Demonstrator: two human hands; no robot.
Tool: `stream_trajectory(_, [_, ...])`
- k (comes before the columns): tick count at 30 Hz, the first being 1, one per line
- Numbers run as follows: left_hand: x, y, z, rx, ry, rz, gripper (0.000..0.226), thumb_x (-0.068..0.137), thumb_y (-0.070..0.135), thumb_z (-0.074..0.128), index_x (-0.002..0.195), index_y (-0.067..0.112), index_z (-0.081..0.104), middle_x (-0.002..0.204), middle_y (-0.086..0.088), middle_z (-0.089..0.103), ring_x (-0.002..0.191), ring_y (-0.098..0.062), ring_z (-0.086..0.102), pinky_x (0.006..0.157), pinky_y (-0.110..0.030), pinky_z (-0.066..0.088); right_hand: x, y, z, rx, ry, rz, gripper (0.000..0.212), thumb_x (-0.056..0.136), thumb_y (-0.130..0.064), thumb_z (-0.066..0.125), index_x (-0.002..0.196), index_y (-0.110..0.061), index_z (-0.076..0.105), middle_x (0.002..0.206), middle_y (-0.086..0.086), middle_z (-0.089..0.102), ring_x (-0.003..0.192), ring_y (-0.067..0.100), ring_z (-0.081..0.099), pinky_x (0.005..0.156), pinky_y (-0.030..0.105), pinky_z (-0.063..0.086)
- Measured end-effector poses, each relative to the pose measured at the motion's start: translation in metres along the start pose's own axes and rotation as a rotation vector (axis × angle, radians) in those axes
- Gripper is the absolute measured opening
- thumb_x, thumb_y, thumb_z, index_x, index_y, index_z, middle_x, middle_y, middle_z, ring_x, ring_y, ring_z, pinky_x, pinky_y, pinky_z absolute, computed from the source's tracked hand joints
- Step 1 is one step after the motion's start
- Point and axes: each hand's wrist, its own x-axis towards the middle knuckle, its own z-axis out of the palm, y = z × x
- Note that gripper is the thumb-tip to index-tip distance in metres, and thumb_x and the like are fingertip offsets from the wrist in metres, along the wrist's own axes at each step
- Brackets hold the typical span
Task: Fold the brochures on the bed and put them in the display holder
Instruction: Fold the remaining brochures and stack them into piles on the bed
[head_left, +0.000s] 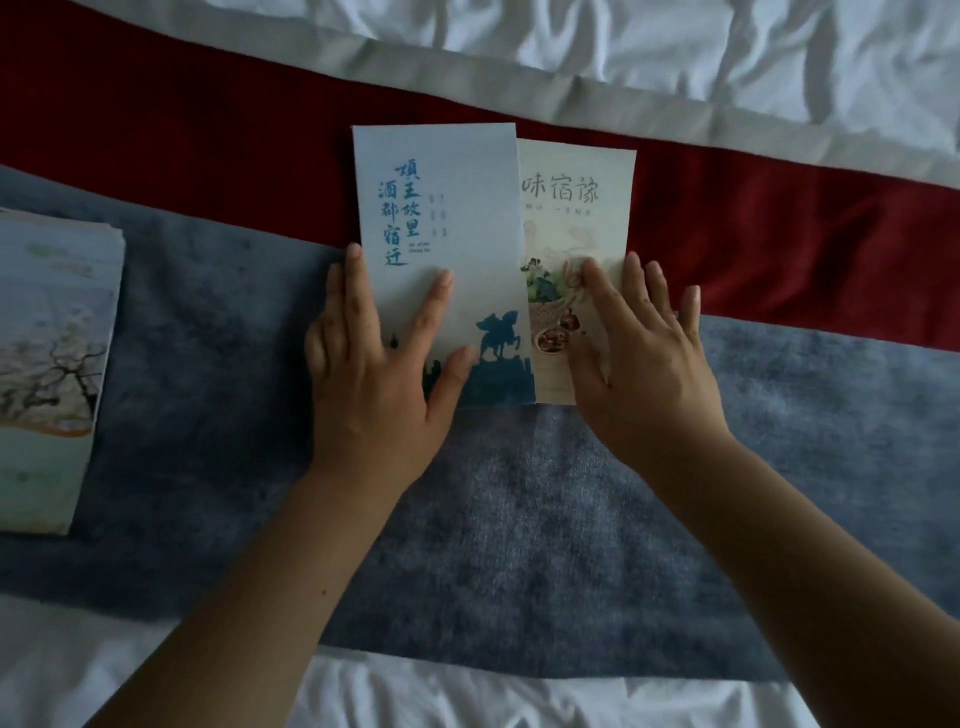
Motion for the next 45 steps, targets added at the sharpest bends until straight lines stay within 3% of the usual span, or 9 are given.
stream_trajectory(6, [0.004, 0.003, -0.001, -0.252, 0.035, -0.036, 0.062, 0.103, 0.044, 0.045, 0.159, 0.019, 0.038, 0.169, -0.024, 0.01, 0.154, -0.04, 0.022, 0.122, -0.049, 0.027, 0.011, -0.048, -0.006, 0.239, 0.033, 0.232, 0.053, 0.111, -0.038, 0.025, 0.162, -0.024, 0.027, 0.167, 0.006, 0.027, 0.157, 0.024, 0.012, 0.128, 0.041, 0.006])
stream_trajectory(11, [0.01, 0.011, -0.003, -0.437, 0.076, -0.187, 0.048, 0.103, 0.024, 0.056, 0.151, 0.018, 0.051, 0.168, -0.022, 0.013, 0.157, -0.037, 0.018, 0.123, -0.052, 0.034, 0.026, -0.1, 0.01, 0.268, -0.018, 0.193, 0.056, 0.107, -0.036, 0.039, 0.161, -0.025, 0.028, 0.166, 0.007, 0.031, 0.156, 0.029, 0.016, 0.126, 0.042, 0.015])
stream_trajectory(15, [0.011, -0.003, -0.013, -0.417, 0.121, -0.199, 0.049, 0.099, 0.02, 0.051, 0.148, 0.019, 0.056, 0.165, -0.023, 0.023, 0.153, -0.039, 0.024, 0.12, -0.054, 0.036, 0.019, -0.104, 0.017, 0.204, 0.069, 0.092, 0.054, 0.101, -0.027, 0.056, 0.153, -0.021, 0.044, 0.146, 0.0, 0.053, 0.135, 0.031, 0.054, 0.099, 0.05, 0.054])
stream_trajectory(20, [0.01, -0.035, -0.04, -0.252, 0.15, -0.22, 0.051, 0.093, 0.035, 0.043, 0.136, 0.022, 0.066, 0.159, -0.009, 0.042, 0.137, -0.042, 0.042, 0.105, -0.057, 0.044, 0.007, -0.145, 0.028, 0.323, 0.1, -0.04, 0.04, 0.1, -0.026, 0.063, 0.139, -0.019, 0.062, 0.13, -0.004, 0.064, 0.097, 0.015, 0.07, 0.08, 0.018, 0.05])
stream_trajectory(25, [-0.01, -0.105, -0.068, -0.153, 0.26, -0.281, 0.041, 0.091, 0.029, 0.061, 0.13, 0.02, 0.07, 0.152, -0.011, 0.052, 0.132, -0.048, 0.047, 0.1, -0.064, 0.043, 0.003, -0.222, 0.045, 0.503, 0.033, -0.087, 0.04, 0.096, -0.018, 0.066, 0.136, -0.025, 0.066, 0.13, -0.012, 0.067, 0.098, 0.006, 0.068, 0.081, 0.002, 0.047])
stream_trajectory(29, [-0.032, -0.169, -0.091, -0.049, 0.331, -0.27, 0.036, 0.094, 0.028, 0.064, 0.126, 0.016, 0.072, 0.148, -0.012, 0.055, 0.136, -0.05, 0.046, 0.103, -0.068, 0.042, -0.006, -0.283, 0.067, 0.614, -0.024, -0.165, 0.034, 0.098, -0.013, 0.06, 0.125, -0.03, 0.072, 0.113, -0.007, 0.069, 0.09, 0.006, 0.07, 0.078, 0.012, 0.053])
stream_trajectory(32, [-0.045, -0.209, -0.099, -0.026, 0.33, -0.303, 0.035, 0.098, 0.03, 0.059, 0.128, 0.015, 0.071, 0.149, -0.011, 0.055, 0.136, -0.047, 0.047, 0.102, -0.065, 0.044, -0.014, -0.316, 0.088, 0.54, -0.079, -0.22, 0.046, 0.091, -0.003, 0.055, 0.131, -0.023, 0.069, 0.125, 0.003, 0.064, 0.099, 0.021, 0.071, 0.088, 0.031, 0.059])
stream_trajectory(41, [-0.062, -0.255, -0.086, -0.09, 0.226, -0.27, 0.038, 0.104, 0.031, 0.052, 0.136, 0.016, 0.065, 0.153, -0.007, 0.053, 0.141, -0.043, 0.046, 0.107, -0.063, 0.044, -0.036, -0.343, 0.101, 0.335, -0.191, -0.231, 0.055, 0.088, 0.001, 0.061, 0.139, -0.02, 0.061, 0.163, 0.018, 0.029, 0.131, 0.037, 0.054, 0.104, 0.036, 0.051])
stream_trajectory(45, [-0.07, -0.259, -0.092, -0.015, 0.077, -0.208, 0.05, 0.104, 0.036, 0.05, 0.146, 0.011, 0.056, 0.16, -0.01, 0.044, 0.149, -0.047, 0.034, 0.115, -0.057, 0.039, -0.026, -0.347, 0.094, 0.086, -0.273, -0.253, 0.08, 0.094, -0.011, 0.069, 0.16, -0.025, 0.025, 0.168, 0.012, -0.024, 0.156, 0.036, -0.017, 0.125, 0.046, 0.016])
